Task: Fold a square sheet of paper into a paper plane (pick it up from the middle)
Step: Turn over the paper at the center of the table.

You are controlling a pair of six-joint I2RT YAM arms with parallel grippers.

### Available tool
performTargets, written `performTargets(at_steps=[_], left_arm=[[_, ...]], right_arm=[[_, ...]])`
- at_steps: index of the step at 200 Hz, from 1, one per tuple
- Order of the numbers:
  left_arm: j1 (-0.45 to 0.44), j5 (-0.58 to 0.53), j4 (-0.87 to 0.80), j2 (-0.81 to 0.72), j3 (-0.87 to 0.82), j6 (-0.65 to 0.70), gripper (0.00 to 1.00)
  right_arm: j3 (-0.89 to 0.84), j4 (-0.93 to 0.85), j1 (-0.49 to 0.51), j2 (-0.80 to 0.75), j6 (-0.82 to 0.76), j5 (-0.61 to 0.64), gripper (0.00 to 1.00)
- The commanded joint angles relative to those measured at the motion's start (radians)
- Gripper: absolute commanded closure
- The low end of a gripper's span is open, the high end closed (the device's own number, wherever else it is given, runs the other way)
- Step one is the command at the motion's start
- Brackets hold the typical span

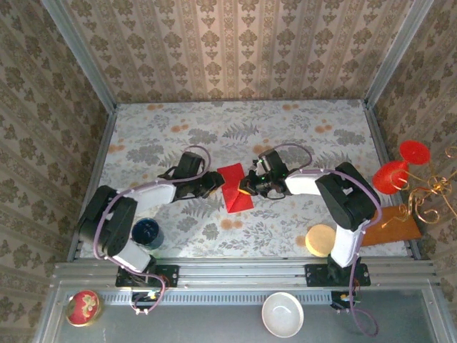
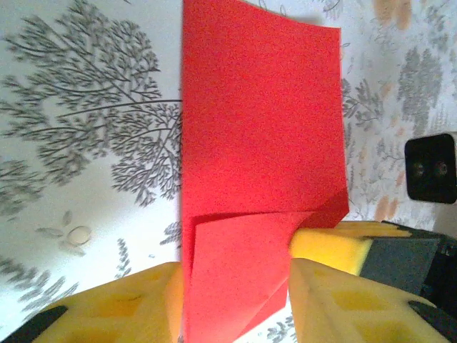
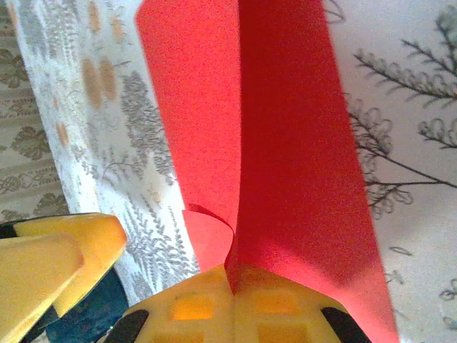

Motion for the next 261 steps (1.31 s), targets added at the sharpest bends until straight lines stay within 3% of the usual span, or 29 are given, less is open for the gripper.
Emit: performTargets(at_steps=[1, 30, 50, 67, 99, 143, 177, 261], left_arm=[[0.021, 0.002, 0.046, -0.096, -0.054, -0.031, 0.48], [0.037, 0.028, 0.145, -0.215, -0.120, -0.068, 0.24], [0.033, 0.066, 0.222, -0.264, -0.137, -0.082, 0.12], [0.017, 0.098, 0.279, -0.277, -0.136, -0.092, 0.06], [-0.020, 0.138, 0.344, -0.260, -0.105, -0.080, 0.05], [-0.041, 0.160, 0.381, -0.238, -0.076, -0.059, 0.13], [-0.041, 0.148, 0.405, -0.257, -0.091, -0.050, 0.33], [-0.039, 0.153, 0.396, -0.247, -0.085, -0.035, 0.69]], right_arm=[[0.000, 0.074, -0.004, -0.103, -0.076, 0.005, 0.97], [-0.006, 0.132, -0.029, -0.191, -0.085, -0.051, 0.97], [-0.006, 0.186, -0.048, -0.233, -0.050, -0.106, 0.97], [0.004, 0.207, -0.053, -0.259, -0.025, -0.142, 0.97], [0.009, 0.255, -0.055, -0.275, 0.037, -0.197, 0.96], [-0.003, 0.292, -0.058, -0.278, 0.092, -0.232, 0.95], [-0.012, 0.285, -0.064, -0.283, 0.098, -0.237, 0.94], [-0.025, 0.247, -0.079, -0.276, 0.091, -0.232, 0.87]])
